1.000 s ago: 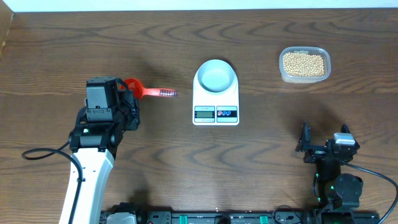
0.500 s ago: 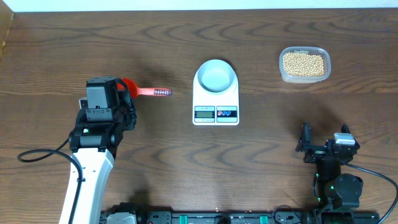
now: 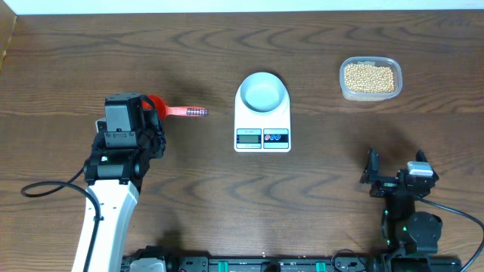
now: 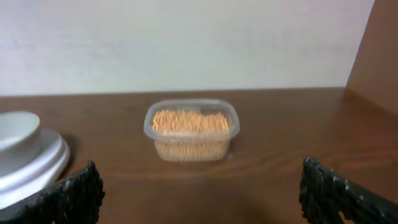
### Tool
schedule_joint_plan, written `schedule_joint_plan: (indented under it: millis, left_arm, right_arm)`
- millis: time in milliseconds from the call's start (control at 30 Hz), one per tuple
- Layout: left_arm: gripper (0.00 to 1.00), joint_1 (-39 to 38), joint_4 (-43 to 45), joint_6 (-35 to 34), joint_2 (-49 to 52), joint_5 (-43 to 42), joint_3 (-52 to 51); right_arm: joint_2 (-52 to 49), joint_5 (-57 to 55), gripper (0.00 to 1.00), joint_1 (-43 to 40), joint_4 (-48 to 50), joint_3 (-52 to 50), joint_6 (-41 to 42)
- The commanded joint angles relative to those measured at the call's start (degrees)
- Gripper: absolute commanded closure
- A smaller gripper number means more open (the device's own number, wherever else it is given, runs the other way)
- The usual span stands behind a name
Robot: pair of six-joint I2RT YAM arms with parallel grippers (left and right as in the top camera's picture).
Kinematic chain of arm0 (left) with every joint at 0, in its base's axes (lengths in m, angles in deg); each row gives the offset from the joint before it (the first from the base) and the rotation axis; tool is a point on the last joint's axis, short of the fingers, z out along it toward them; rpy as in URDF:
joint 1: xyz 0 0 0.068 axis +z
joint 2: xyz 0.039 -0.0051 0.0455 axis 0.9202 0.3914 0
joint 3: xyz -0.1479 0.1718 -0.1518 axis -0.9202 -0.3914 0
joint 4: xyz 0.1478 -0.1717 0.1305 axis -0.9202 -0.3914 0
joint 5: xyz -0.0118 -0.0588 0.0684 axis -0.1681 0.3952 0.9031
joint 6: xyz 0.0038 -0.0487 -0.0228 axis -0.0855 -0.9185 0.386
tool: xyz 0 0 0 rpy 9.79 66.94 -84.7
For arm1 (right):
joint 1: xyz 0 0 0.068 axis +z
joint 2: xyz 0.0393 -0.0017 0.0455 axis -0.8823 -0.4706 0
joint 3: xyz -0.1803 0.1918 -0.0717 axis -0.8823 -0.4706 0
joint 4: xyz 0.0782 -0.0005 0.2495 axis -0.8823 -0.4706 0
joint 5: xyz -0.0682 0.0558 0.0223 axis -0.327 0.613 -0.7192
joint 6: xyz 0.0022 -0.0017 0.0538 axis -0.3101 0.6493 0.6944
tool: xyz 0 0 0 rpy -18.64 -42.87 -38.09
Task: Scoop item into bowl and weigh 50g on scale
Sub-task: 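Lift the red scoop with the left gripper and hold it up, then move the right gripper toward the scoop handle above the scale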
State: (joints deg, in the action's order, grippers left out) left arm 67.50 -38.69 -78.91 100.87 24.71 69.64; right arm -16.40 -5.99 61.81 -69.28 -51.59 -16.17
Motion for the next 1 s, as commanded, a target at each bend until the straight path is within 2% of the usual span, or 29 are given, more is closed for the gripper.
schedule_joint_plan:
  millis: [0, 267, 467, 700, 900, 967]
  left_arm:
    - [0.93, -0.1, -0.1, 1.0, -0.2, 1.2, 0.2]
    - [0.93, -0.1, -0.1, 1.0, -0.2, 1.2, 0.2]
    - [0.93, -0.1, 0.1, 1.0, -0.2, 1.1, 0.2]
    - [0.93, -0.1, 0.1, 1.0, -0.2, 1.1, 0.2]
    - [0.93, -0.1, 0.1, 1.0, -0.2, 1.1, 0.2]
    - [0.93, -0.1, 0.1, 1.0, -0.2, 1.1, 0.2]
  right_arm:
    - [0.3, -0.2, 0.01, 0.5, 2.2, -0.1, 0.0]
    - [-0.2, 6.3, 0.01, 0.5, 7.8, -0.1, 0.9]
    - [-5.2, 7.3, 0.01, 0.5, 15.3, -0.1, 3.2]
    - [-18.4, 8.0, 0.01, 0.5, 18.7, 4.7, 3.2]
    - [-32.5, 12.1, 0.01, 0.5, 17.0, 14.3, 3.3]
    - [-37.9, 15.4, 0.01, 0.5, 15.2, 18.5, 6.3]
